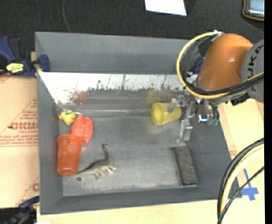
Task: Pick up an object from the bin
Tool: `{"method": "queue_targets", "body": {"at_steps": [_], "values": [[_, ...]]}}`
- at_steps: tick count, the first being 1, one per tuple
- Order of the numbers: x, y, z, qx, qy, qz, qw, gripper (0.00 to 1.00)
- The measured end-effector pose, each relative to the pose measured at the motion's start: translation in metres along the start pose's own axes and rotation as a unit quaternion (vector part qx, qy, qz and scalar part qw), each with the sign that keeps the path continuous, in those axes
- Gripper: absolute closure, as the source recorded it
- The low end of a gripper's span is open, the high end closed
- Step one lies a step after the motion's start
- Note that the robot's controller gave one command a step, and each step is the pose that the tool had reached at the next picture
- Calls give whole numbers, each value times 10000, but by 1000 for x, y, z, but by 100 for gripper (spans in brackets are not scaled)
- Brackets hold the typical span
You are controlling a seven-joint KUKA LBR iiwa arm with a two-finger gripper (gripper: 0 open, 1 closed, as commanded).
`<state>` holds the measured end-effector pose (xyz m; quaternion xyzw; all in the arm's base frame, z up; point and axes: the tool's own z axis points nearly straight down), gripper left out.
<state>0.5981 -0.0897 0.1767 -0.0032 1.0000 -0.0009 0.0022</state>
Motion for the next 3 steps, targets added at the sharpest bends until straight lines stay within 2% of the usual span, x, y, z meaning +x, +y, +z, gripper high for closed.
{"method": "queue_targets", "body": {"at_steps": [1,2,3], "values": [[10,15,91,-11,46,370,9993,0],[15,14,95,-1,-37,626,9980,0],[19,13,69,4,-63,777,9970,0]]}}
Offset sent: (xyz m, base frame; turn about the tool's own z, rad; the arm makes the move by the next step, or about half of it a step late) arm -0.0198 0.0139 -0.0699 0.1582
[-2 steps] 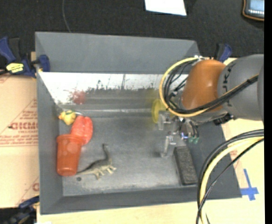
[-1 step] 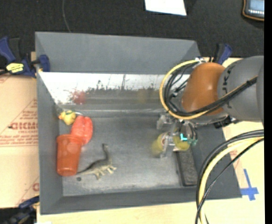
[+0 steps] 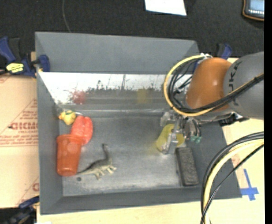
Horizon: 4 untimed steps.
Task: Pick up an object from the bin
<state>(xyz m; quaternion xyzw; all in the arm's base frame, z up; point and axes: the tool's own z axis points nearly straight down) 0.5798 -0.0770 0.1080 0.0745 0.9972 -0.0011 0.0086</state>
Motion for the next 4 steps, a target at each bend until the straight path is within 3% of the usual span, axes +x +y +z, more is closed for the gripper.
{"method": "queue_targets", "body": {"at_steps": [1,2,3,4], "values": [[-11,-29,-91,2,-40,265,9996,0],[-9,-27,-64,5,-40,201,9998,0],[-6,-40,-106,16,-46,-1642,9864,0],[-19,-40,-21,9,-55,-1222,9925,0]]}}
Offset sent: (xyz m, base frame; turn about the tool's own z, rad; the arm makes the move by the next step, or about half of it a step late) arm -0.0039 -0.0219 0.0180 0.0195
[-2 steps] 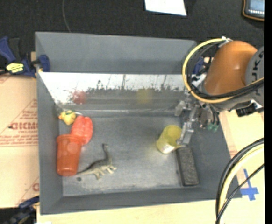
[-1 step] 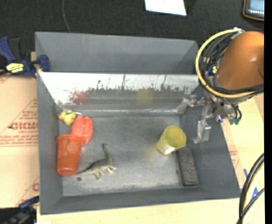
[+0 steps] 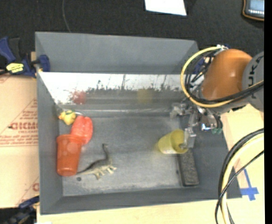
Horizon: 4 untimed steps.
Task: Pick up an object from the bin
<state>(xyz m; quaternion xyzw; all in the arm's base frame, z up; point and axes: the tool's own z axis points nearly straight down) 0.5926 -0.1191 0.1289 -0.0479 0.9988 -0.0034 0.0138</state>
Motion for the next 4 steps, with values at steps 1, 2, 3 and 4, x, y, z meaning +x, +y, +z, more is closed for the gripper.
{"method": "queue_targets", "body": {"at_steps": [1,2,3,4], "values": [[13,9,-35,10,-34,547,9985,0],[8,-8,48,2,-2,-312,9995,0],[9,11,34,17,-107,90,9999,0],[52,37,56,-2,-33,81,10000,0]]}}
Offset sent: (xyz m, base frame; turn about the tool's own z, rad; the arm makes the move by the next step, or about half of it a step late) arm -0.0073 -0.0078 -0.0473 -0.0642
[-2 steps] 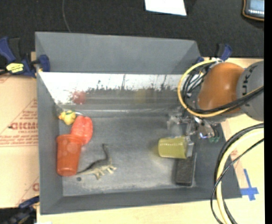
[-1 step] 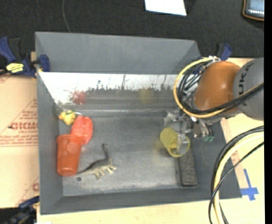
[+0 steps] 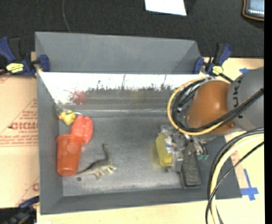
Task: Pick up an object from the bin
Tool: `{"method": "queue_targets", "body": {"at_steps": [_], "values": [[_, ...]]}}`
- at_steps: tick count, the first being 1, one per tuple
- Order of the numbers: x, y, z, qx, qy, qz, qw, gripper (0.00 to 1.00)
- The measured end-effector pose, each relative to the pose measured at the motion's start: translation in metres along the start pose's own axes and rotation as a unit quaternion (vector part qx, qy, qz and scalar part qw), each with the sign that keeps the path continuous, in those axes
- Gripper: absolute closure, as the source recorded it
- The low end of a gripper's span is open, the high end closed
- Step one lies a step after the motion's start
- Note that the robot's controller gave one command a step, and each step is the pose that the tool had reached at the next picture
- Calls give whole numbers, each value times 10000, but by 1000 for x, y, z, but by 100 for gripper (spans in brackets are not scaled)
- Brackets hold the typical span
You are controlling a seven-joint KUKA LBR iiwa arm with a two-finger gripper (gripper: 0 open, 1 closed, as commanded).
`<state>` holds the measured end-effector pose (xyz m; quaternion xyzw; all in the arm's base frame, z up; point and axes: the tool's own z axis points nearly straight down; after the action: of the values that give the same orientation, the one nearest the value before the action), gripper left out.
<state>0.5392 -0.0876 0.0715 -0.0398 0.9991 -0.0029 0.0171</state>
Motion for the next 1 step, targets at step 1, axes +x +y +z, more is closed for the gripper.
{"method": "queue_targets", "body": {"at_steps": [1], "values": [[-34,-24,-49,47,-139,32,9999,0]]}}
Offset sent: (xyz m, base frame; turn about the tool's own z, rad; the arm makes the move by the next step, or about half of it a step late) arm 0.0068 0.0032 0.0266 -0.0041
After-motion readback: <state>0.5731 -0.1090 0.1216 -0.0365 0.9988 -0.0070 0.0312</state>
